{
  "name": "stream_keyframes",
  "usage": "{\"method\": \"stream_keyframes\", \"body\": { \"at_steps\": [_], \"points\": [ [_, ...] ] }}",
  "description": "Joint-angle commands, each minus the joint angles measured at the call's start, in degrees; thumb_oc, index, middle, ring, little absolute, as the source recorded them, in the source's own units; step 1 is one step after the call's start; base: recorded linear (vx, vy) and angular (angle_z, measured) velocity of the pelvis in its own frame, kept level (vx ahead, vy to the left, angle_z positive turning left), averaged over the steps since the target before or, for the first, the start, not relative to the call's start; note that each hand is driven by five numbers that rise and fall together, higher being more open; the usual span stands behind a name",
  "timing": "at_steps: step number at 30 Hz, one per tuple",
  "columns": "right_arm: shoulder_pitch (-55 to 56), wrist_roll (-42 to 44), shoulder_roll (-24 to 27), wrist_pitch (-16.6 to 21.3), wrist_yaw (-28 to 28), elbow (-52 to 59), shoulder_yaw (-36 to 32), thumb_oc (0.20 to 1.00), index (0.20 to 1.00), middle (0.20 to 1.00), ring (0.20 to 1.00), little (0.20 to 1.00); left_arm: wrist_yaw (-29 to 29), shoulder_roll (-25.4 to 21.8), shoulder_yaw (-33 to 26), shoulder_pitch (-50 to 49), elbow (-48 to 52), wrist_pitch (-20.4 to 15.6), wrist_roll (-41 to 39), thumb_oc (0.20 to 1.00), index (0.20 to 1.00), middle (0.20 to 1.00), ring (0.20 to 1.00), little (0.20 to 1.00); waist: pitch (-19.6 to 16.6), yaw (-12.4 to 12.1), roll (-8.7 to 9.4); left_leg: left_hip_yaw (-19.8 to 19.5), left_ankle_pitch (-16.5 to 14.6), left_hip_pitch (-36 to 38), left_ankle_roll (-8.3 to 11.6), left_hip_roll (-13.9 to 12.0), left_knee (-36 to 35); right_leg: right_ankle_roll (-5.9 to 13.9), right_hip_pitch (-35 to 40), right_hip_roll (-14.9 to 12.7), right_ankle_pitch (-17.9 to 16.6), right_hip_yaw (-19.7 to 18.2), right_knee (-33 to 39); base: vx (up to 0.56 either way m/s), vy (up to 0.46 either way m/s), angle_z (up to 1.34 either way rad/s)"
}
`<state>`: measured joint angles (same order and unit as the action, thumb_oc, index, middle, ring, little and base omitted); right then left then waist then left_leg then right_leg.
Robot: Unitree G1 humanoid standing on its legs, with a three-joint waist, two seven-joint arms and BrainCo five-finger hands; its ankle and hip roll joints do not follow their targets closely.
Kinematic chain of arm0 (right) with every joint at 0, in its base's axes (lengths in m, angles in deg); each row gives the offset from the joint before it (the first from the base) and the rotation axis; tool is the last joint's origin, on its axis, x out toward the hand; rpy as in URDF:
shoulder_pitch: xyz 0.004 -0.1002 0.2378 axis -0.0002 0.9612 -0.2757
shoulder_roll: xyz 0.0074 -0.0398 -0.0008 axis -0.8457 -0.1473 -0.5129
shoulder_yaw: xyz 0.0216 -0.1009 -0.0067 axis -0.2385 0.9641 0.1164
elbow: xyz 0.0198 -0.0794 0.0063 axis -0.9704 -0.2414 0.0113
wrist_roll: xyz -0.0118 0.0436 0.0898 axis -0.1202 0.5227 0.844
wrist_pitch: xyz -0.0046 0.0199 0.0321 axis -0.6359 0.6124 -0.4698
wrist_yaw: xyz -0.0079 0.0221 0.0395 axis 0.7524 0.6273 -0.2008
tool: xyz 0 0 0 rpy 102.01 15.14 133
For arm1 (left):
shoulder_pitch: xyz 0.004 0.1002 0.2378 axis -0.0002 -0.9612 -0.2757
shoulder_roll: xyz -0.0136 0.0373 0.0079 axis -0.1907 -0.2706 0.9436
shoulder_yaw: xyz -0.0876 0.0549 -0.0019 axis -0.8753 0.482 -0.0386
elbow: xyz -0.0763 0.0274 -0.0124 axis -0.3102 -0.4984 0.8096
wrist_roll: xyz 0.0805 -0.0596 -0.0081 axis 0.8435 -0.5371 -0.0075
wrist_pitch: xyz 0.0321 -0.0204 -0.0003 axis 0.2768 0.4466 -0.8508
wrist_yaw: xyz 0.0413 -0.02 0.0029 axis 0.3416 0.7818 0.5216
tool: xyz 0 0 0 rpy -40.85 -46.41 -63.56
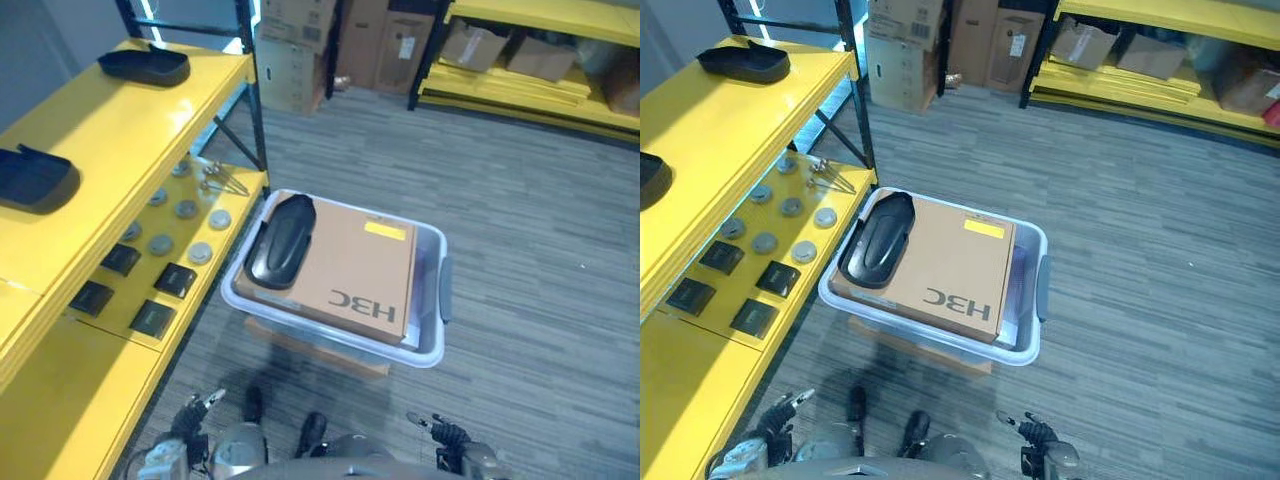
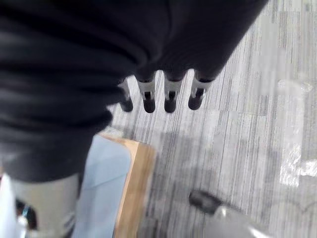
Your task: Move parts from the plastic box to the shelf.
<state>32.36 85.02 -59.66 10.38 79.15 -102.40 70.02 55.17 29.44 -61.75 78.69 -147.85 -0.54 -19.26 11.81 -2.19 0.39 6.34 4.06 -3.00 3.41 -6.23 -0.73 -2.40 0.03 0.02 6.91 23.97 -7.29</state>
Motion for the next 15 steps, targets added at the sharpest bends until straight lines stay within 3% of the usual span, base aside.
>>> {"method": "stream_keyframes", "body": {
  "at_steps": [1, 2, 3, 9, 12, 15],
  "points": [
    [0.14, -1.94, -0.08, 5.9, -1.85, 6.76, 0.74, 1.0, 1.0, 1.0, 1.0, 1.0, 1.9, -3.28, 0.64, 1.54, 1.51, -0.38, -0.99, 1.0, 1.0, 1.0, 1.0, 1.0, 3.33, -0.53, 0.32, 2.04, -4.52, 4.17, -3.25, 4.42, -1.89, 7.22, 2.56, -6.69, -4.25, -6.12, 4.39, 0.02, 0.088, 0.07],
    [0.16, -1.95, -0.09, 5.9, -1.87, 6.78, 0.74, 1.0, 1.0, 1.0, 1.0, 1.0, 1.89, -3.29, 0.64, 1.52, 1.52, -0.37, -1.0, 1.0, 1.0, 1.0, 1.0, 1.0, 3.31, -0.54, 0.33, 2.05, -4.52, 4.17, -3.26, 4.42, -1.9, 7.22, 2.55, -6.7, -4.25, -6.13, 4.37, 0.03, 0.165, -0.08],
    [1.09, -3.93, 0.41, 9.36, -6.26, 16.74, 2.57, 1.0, 1.0, 1.0, 1.0, 1.0, 1.72, -3.76, 0.23, 0.99, 2.28, -0.78, 0.17, 1.0, 1.0, 1.0, 1.0, 1.0, 3.83, 0.36, 0.2, 2.35, -4.76, 4.59, -4.04, 4.89, -2.53, 8.04, 1.37, -7.43, -5.17, -6.86, 4.09, 0.03, 0.151, -0.19],
    [0.22, -9.98, 5.76, 10.89, -12.57, 52.92, 2.8, 1.0, 1.0, 1.0, 1.0, 1.0, 1.25, -3.5, -2.31, -3.65, 2.34, -2.48, -1.12, 1.0, 1.0, 1.0, 1.0, 1.0, 3.65, 2.14, 0.56, 4.72, -6.35, 5.63, -6.01, 6.05, -2.5, 9.38, 0.51, -7.98, -6.94, -9.48, 5.26, 0.07, 0.146, -0.1],
    [-5.36, -8.67, 9.4, 9.11, -15.28, 61.04, 2.44, 1.0, 1.0, 1.0, 1.0, 1.0, 0.69, -3.08, -2.13, -4.63, 1.66, -2.98, -1.47, 1.0, 1.0, 1.0, 1.0, 1.0, 3.97, 1.2, 0.54, 5.3, -7.14, 5.39, -6.57, 6.45, -1.72, 9.46, -0.02, -7.77, -7.36, -9.95, 5.74, 0.06, 0.097, -0.19],
    [-14.58, -10.43, 11.42, 3.67, -21.58, 56.56, 3.74, 1.0, 1.0, 1.0, 1.0, 1.0, 0.1, -3.32, -0.76, -4.29, 1.29, -2.51, -1.83, 1.0, 1.0, 1.0, 1.0, 1.0, 4.6, -1.48, 0.46, 4.33, -7.13, 4.17, -6.75, 6.81, -1.16, 9.57, -0.41, -8.06, -7.94, -9.27, 6.26, 0.04, 0.037, -0.01]
  ]
}}
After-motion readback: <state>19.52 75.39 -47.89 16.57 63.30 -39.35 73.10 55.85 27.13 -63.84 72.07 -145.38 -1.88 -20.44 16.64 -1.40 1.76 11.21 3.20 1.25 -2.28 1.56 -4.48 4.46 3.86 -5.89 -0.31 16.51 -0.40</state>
